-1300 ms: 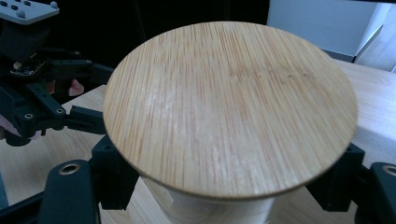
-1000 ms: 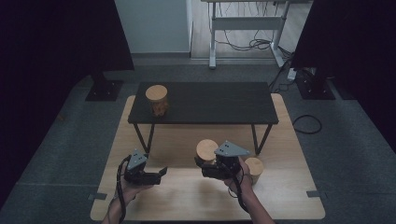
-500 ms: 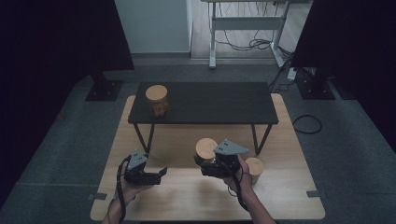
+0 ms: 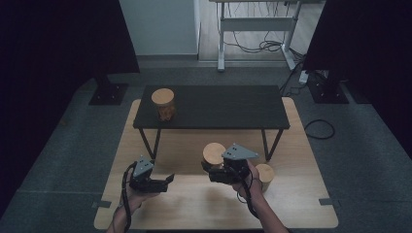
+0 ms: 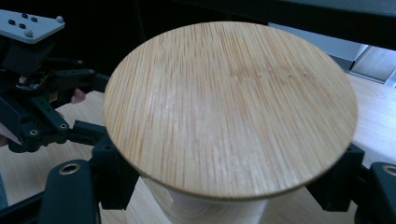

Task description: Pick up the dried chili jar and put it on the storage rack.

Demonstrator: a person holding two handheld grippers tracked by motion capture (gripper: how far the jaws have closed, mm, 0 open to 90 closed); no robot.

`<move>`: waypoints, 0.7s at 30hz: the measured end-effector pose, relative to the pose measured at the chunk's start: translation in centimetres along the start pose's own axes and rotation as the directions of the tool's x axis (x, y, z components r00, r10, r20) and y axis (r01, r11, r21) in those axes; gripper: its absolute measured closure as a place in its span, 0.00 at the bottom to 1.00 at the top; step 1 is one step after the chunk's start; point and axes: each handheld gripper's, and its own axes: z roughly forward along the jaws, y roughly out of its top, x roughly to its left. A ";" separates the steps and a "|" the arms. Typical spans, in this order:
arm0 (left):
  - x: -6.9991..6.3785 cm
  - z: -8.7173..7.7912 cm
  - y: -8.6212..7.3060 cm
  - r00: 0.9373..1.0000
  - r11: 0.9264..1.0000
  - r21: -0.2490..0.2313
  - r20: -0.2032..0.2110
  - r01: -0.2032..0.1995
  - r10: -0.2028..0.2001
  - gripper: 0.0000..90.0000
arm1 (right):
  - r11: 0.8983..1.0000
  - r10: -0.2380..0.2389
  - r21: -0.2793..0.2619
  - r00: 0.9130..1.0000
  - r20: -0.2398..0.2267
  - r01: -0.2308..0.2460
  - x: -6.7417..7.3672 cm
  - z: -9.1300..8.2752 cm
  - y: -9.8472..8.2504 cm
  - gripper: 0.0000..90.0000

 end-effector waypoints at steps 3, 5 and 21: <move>0.0 0.0 0.0 1.000 1.000 0.002 0.000 -0.001 0.001 0.04 | 1.000 -0.003 0.001 1.000 0.000 0.003 0.0 0.0 0.1 0.27; 0.0 0.0 0.0 1.000 1.000 0.003 0.001 -0.001 0.001 0.04 | 1.000 -0.008 0.001 1.000 -0.001 0.008 0.0 0.0 0.1 0.27; -0.1 0.1 0.1 1.000 1.000 0.009 0.009 -0.011 0.011 0.04 | 1.000 -0.024 -0.005 1.000 -0.005 0.024 0.0 -0.1 1.2 0.27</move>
